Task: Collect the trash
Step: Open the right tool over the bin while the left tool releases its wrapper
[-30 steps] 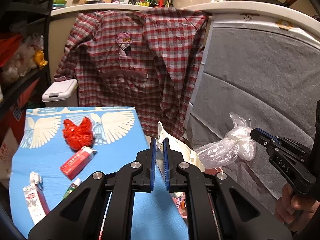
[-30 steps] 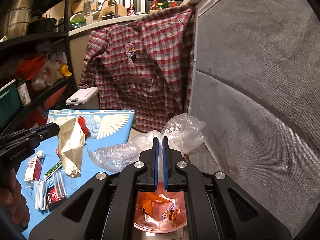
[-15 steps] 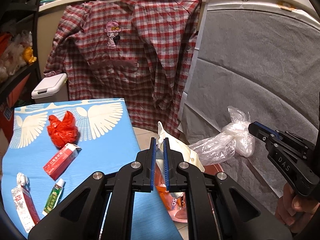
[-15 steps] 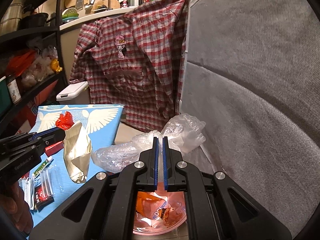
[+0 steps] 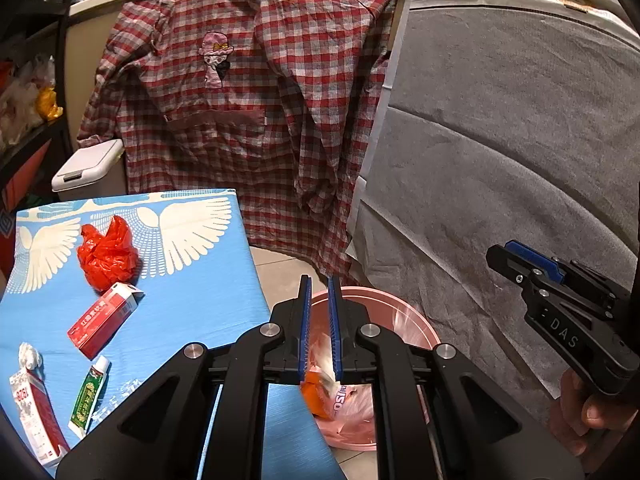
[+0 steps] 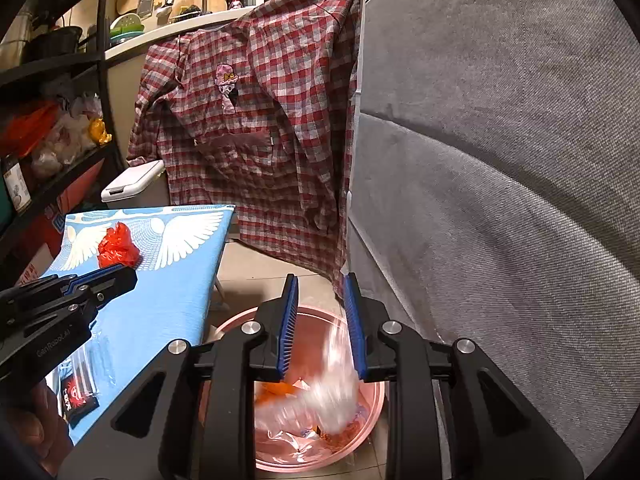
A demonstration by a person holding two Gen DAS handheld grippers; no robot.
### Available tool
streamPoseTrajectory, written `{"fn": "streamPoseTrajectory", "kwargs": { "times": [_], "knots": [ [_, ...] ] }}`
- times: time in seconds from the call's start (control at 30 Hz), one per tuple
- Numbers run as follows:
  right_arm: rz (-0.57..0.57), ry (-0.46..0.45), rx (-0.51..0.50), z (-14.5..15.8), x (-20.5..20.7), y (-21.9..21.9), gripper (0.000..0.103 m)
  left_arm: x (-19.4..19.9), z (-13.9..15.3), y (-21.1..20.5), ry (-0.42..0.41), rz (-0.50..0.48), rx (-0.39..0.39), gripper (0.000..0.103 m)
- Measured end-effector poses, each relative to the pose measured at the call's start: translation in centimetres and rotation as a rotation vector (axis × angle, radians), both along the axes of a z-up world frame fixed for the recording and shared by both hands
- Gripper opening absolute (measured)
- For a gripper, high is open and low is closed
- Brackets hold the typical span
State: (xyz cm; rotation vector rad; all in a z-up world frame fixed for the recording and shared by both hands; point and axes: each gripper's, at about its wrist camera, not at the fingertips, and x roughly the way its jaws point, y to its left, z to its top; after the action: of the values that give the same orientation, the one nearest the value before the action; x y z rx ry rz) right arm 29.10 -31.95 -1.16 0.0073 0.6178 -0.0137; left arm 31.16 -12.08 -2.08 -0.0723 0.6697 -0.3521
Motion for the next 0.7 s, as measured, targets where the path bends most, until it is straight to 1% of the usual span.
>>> {"fn": "streamPoseTrajectory", "kwargs": {
  "times": [0.13,0.33,0.63,0.7],
  "knots": [
    [0.014,-0.006,0.0,0.2,-0.2,0.7,0.025,-0.2,0.3,0.3,-0.006,-0.001,-0.003,0.009],
    [0.04,-0.036,0.026,1.2,-0.9,1.8,0.025,-0.7,1.1,2.0,-0.024,0.017,-0.012,0.009],
    [0.088,-0.058,0.036,2.0,-1.6,4.9,0.025,-1.8,2.5,6.0,-0.048,0.065,-0.012,0.009],
    [0.102,-0.06,0.044,2.1,-1.7,5.6,0.025,-2.0,2.8,7.5,-0.052,0.083,-0.014,0.009]
  ]
}}
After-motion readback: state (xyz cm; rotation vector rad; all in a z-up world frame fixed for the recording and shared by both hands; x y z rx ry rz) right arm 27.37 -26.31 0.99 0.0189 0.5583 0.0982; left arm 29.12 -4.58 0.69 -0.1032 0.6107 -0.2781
